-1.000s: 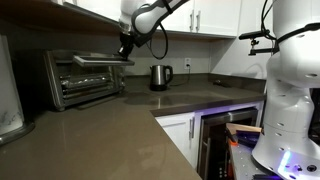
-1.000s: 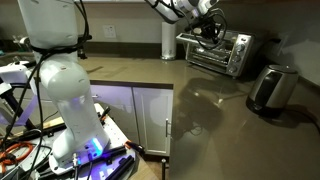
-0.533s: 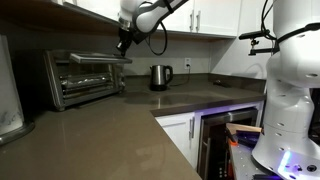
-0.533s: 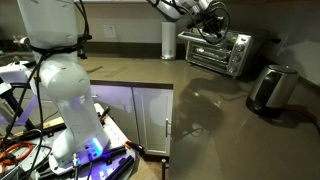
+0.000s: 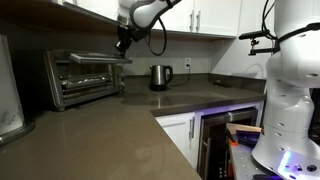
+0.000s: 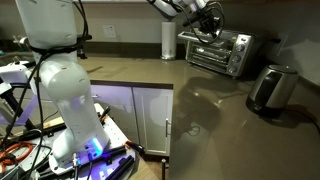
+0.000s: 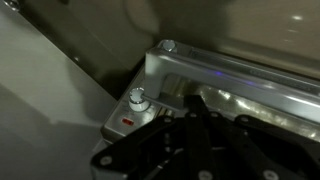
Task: Close the open microwave oven.
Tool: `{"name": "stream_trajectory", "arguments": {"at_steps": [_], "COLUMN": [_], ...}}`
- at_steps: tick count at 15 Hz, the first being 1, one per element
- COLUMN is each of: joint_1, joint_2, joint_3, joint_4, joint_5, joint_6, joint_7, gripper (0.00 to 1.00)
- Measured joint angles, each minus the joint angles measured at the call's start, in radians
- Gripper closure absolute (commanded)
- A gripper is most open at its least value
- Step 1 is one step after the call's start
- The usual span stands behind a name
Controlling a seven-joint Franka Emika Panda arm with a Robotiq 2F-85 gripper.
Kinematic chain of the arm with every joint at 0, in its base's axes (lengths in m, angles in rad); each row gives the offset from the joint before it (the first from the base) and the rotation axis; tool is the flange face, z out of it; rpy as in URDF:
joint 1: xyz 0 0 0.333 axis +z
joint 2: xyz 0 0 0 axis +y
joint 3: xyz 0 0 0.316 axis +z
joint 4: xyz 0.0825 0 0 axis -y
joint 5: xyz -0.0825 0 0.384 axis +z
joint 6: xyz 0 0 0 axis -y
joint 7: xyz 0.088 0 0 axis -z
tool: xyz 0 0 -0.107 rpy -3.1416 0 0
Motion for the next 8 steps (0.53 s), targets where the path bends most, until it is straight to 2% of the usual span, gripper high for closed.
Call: {"name": "stream_trajectory", "arguments": {"at_steps": [8], "joint_1": [0.014], "joint_2": [-0.056], "joint_3": [0.049], "joint_4": [0.000], "joint_5": [0.152], "joint_6": [-0.228], "joint_7": [-0.032], "gripper": [1.00]}}
